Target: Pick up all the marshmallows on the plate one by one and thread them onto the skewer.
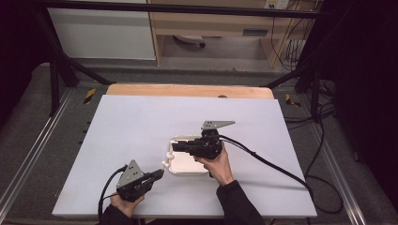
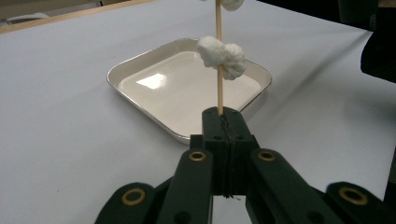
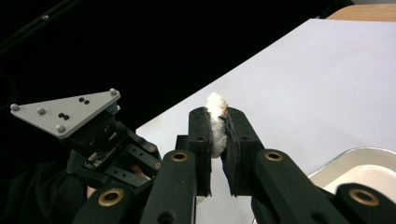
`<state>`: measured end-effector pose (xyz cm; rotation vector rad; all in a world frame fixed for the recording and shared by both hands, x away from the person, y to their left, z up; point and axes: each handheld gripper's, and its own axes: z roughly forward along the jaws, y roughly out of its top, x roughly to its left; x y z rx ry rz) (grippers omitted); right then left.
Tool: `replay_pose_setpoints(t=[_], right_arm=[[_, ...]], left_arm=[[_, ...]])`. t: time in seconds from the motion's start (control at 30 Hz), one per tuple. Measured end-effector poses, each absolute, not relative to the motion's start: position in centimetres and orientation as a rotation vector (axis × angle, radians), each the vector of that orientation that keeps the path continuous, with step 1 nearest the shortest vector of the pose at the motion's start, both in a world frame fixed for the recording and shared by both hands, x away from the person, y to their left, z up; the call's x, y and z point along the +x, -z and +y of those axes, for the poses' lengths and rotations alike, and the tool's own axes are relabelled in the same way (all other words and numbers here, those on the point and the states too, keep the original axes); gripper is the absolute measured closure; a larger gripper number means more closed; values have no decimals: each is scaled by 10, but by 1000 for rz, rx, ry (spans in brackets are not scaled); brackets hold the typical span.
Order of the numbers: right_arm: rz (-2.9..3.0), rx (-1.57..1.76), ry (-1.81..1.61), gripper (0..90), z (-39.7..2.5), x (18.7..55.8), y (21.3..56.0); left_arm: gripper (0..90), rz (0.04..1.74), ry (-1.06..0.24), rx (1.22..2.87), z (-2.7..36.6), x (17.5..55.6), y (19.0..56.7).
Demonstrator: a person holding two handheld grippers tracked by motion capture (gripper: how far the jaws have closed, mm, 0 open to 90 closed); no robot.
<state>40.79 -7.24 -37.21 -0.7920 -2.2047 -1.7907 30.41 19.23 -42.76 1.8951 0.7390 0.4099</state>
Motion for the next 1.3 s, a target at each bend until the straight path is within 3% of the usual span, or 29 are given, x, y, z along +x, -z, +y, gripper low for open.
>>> replay_pose_setpoints(t=[0.47, 0.53, 0.97, 1.3], right_arm=[[-2247, -795, 1788, 773, -67, 406, 381], [-2285, -806, 1788, 695, -69, 406, 379], [-2375, -841, 1860, 408, -89, 400, 368], [-2560, -928, 1786, 143, -116, 399, 380]], left_arm=[[892, 744, -387, 1849, 195, 309, 426], [892, 741, -387, 1846, 195, 309, 426], [891, 757, -385, 1828, 198, 309, 425], [890, 781, -362, 1831, 199, 311, 425]])
